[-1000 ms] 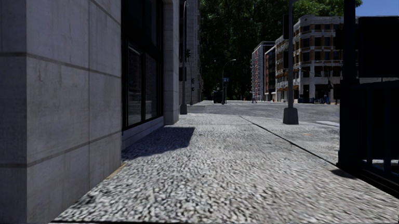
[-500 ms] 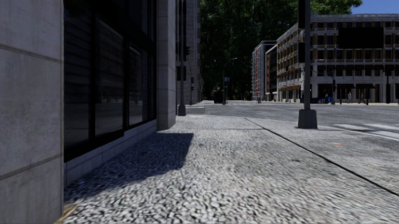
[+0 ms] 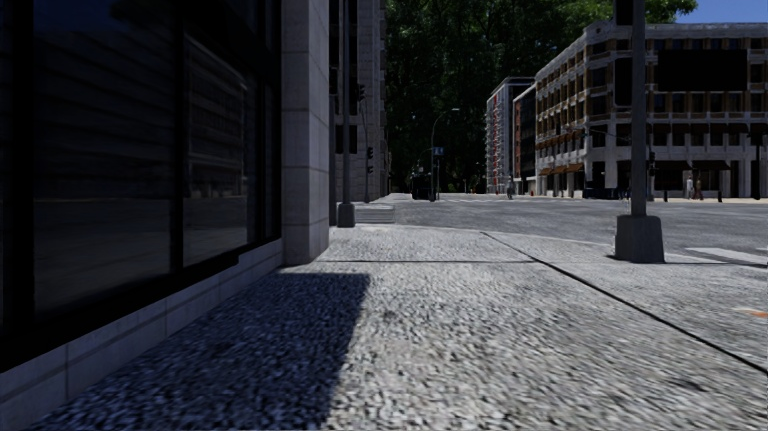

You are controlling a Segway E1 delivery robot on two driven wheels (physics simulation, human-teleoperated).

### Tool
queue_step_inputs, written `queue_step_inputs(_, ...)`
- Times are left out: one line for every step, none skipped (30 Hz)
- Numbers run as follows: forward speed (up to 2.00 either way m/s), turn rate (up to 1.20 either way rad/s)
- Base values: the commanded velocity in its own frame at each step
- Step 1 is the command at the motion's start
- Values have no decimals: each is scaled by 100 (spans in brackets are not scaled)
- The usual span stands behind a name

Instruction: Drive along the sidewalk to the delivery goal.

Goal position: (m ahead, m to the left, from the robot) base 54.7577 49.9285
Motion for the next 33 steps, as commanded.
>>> queue_step_inputs(200,0)
queue_step_inputs(200,0)
queue_step_inputs(200,0)
queue_step_inputs(200,0)
queue_step_inputs(200,0)
queue_step_inputs(200,0)
queue_step_inputs(200,0)
queue_step_inputs(200,0)
queue_step_inputs(200,0)
queue_step_inputs(200,0)
queue_step_inputs(200,-30)
queue_step_inputs(200,-30)
queue_step_inputs(200,-77)
queue_step_inputs(200,-93)
queue_step_inputs(200,-98)
queue_step_inputs(200,-60)
queue_step_inputs(200,-9)
queue_step_inputs(200,0)
queue_step_inputs(200,0)
queue_step_inputs(200,0)
queue_step_inputs(200,0)
queue_step_inputs(200,0)
queue_step_inputs(200,0)
queue_step_inputs(200,0)
queue_step_inputs(200,0)
queue_step_inputs(200,0)
queue_step_inputs(200,0)
queue_step_inputs(200,0)
queue_step_inputs(200,0)
queue_step_inputs(200,0)
queue_step_inputs(200,0)
queue_step_inputs(200,0)
queue_step_inputs(200,0)
